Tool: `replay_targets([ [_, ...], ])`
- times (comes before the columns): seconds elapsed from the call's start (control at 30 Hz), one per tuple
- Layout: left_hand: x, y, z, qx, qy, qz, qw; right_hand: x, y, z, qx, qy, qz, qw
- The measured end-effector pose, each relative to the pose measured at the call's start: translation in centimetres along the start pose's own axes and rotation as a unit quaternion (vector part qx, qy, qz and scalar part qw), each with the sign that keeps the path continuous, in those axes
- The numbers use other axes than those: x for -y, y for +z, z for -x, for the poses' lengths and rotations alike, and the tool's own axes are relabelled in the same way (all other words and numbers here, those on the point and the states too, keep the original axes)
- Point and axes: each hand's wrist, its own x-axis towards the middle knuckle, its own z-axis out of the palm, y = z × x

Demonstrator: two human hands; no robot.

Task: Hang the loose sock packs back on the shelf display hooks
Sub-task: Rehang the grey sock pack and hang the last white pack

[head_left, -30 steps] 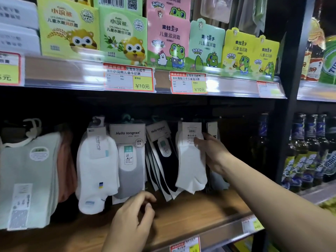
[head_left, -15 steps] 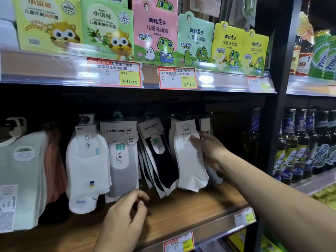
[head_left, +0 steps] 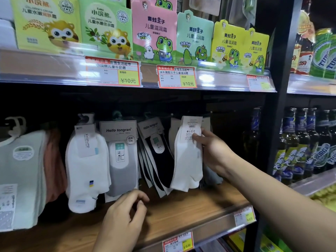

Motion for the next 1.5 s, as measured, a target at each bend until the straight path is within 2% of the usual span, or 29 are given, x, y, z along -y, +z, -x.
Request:
replay_targets([
  [0.17,0.2,0.1,0.0,0.001,0.003,0.002,1.0,1.1,0.4,2.1,0.078,0.021,-0.065,0.995],
  [0.27,0.2,0.1,-0.1,0.004,0.002,0.008,1.0,0.7,0.5,3.2,0.098,0.075,-0.128,0.984],
  [0.43,0.4,0.1,0.0,0.0,0.014,0.01,1.0,0.2,-0.7,4.1,0.146,0.188,-0.126,0.963],
  [0.6,0.5,0.2,0.1,0.0,0.018,0.003,1.0,1.3,-2.3,5.2,0.213,0.211,-0.188,0.935],
  [0.77,0.5,0.2,0.0,0.001,0.017,0.004,1.0,2.2,-3.4,5.1,0.168,0.212,-0.146,0.951],
  [0.93,0.5,0.2,0.1,0.007,0.015,-0.005,1.0,2.4,-3.9,4.9,0.057,0.167,-0.078,0.981],
  [1.07,0.3,0.2,0.1,0.007,0.017,-0.007,1.0,1.8,-4.3,4.5,-0.048,0.091,0.042,0.994],
  [1.17,0.4,0.2,0.1,0.009,0.016,-0.006,1.0,2.0,-4.2,3.9,-0.06,0.008,0.11,0.992],
  [1.3,0.3,0.1,0.1,0.008,0.018,-0.007,1.0,2.1,-3.2,2.7,-0.076,-0.051,0.128,0.987],
  [1.5,0.0,0.0,0.2,0.013,0.012,0.001,1.0,1.3,-0.6,-0.5,-0.103,-0.061,0.139,0.983],
])
